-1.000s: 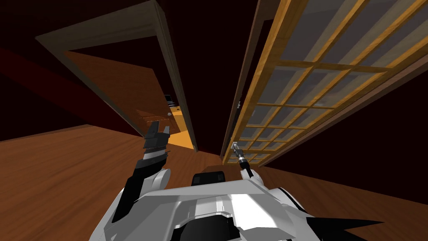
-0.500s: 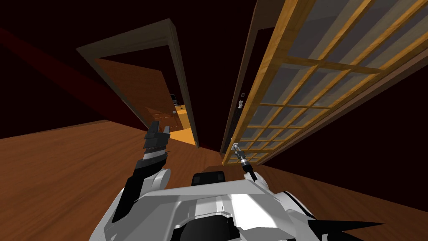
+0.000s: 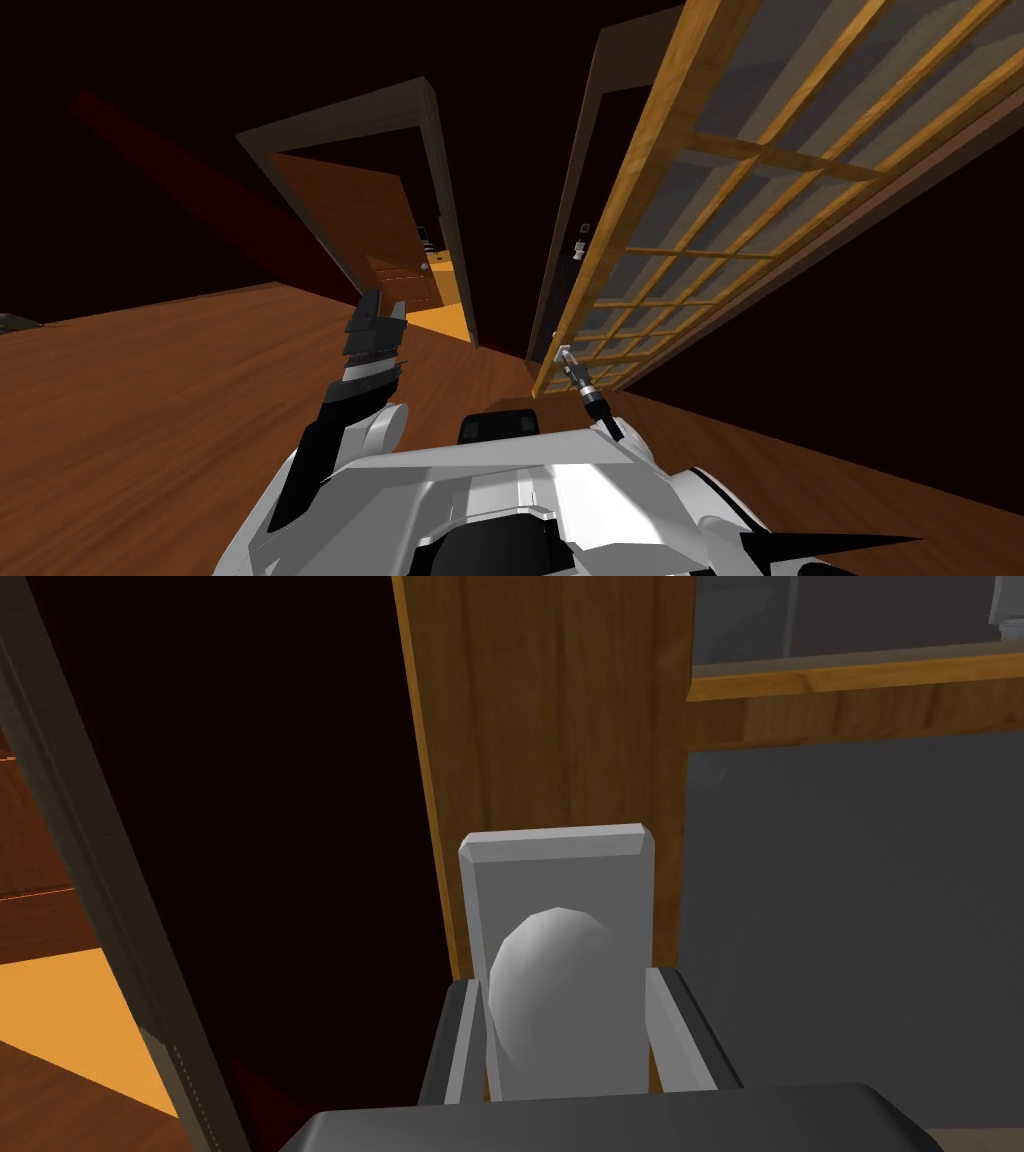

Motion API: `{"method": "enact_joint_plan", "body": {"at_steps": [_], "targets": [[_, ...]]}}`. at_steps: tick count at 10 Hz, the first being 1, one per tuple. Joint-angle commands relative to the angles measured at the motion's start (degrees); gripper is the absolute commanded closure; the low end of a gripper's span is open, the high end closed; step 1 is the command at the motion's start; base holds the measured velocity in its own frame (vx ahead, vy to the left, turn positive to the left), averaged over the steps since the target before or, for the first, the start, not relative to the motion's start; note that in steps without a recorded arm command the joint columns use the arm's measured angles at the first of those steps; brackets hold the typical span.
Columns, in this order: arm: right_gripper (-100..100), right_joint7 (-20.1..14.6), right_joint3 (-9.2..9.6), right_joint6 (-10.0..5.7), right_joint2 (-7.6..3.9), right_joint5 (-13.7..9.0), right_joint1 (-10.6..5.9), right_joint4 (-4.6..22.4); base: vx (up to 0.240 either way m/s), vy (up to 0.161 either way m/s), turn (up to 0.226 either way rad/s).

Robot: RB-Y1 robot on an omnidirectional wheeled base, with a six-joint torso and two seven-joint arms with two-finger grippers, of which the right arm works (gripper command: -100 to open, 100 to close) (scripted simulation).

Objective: Pull the door open

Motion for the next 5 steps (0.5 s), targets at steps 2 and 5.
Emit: {"method": "enact_joint_plan", "body": {"at_steps": [2,5], "targets": [[100,-0.5,0.38,-1.64,-0.29,0.3,0.12,1.2,-0.122,-0.049,0.055],[100,-2.0,1.37,-4.76,-1.6,1.1,1.76,1.6,-0.135,-0.045,0.102]]}}
